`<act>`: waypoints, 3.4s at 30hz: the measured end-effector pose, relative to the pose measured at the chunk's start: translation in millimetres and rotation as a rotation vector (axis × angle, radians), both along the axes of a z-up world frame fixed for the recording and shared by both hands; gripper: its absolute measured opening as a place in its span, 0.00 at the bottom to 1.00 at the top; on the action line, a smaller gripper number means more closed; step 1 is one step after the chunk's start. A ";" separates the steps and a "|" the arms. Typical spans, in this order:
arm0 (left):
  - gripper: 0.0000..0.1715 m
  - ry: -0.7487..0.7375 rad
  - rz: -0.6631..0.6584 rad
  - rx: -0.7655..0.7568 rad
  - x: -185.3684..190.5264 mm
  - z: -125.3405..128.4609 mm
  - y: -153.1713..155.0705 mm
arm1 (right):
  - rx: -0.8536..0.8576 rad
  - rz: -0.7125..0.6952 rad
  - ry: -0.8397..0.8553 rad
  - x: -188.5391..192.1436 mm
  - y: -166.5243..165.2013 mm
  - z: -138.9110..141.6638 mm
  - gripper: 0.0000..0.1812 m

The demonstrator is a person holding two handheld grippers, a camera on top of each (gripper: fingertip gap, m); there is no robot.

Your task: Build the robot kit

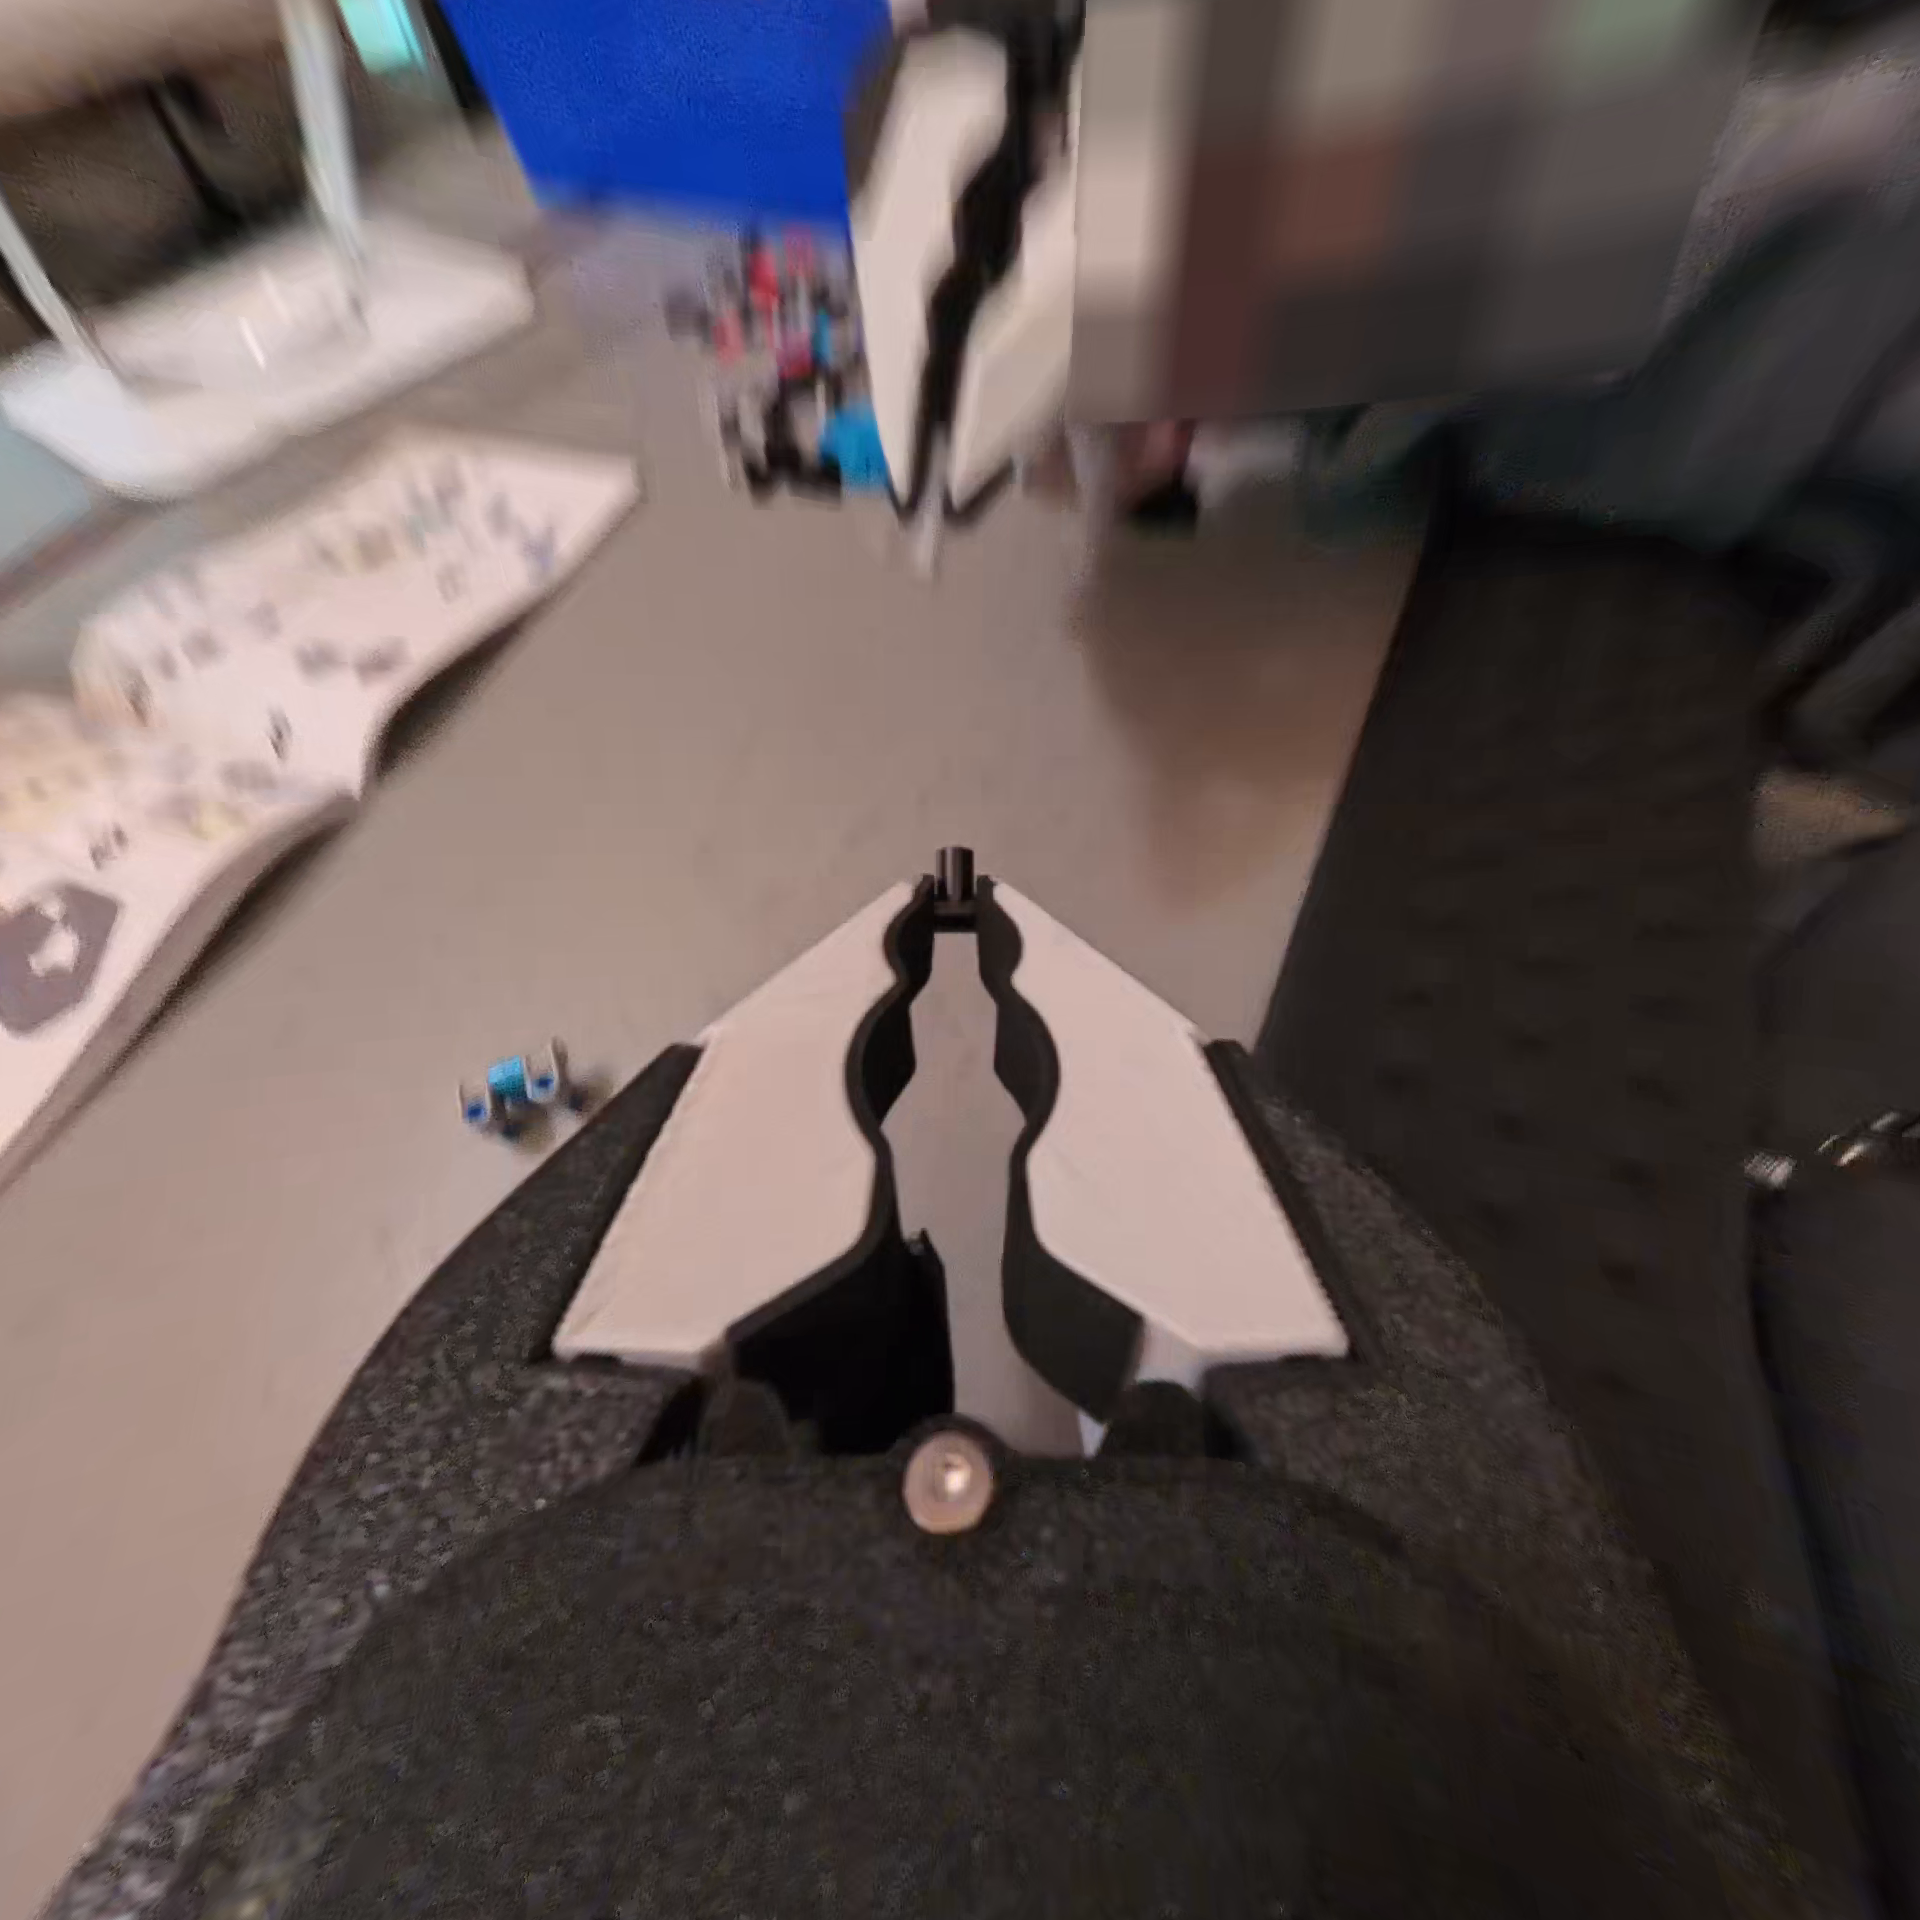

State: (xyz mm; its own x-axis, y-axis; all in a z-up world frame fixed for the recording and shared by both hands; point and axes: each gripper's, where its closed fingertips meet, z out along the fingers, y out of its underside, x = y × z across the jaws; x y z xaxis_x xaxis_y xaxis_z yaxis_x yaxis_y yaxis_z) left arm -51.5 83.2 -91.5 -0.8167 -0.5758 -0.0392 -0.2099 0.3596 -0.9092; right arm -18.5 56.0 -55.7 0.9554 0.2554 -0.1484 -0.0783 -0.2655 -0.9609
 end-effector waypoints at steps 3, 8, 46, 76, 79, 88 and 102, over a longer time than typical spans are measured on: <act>0.04 -0.107 -0.051 -0.083 -7.7 13.3 -7.4 | 0.026 0.055 0.003 -15.7 -9.8 4.1 0.02; 0.04 -0.057 -0.095 -0.154 -8.6 15.0 -12.7 | 0.022 0.121 -0.051 -38.9 0.7 4.2 0.02; 0.03 0.183 -0.291 -0.380 -19.9 26.2 -21.7 | 0.041 0.147 -0.135 -48.3 7.2 0.2 0.02; 0.03 0.338 -0.422 -0.472 -27.6 30.3 -30.3 | 0.018 0.187 -0.231 -57.7 -0.3 1.7 0.02; 0.03 0.344 -0.421 -0.487 -27.1 32.1 -29.5 | 0.028 0.178 -0.227 -56.6 0.1 3.1 0.02; 0.03 0.367 -0.410 -0.512 -23.7 33.1 -28.4 | 0.033 0.169 -0.203 -54.7 3.0 2.1 0.02; 0.03 0.561 -0.169 -1.104 27.8 74.5 -17.6 | 0.164 -0.400 -0.743 -1.9 23.4 40.7 0.33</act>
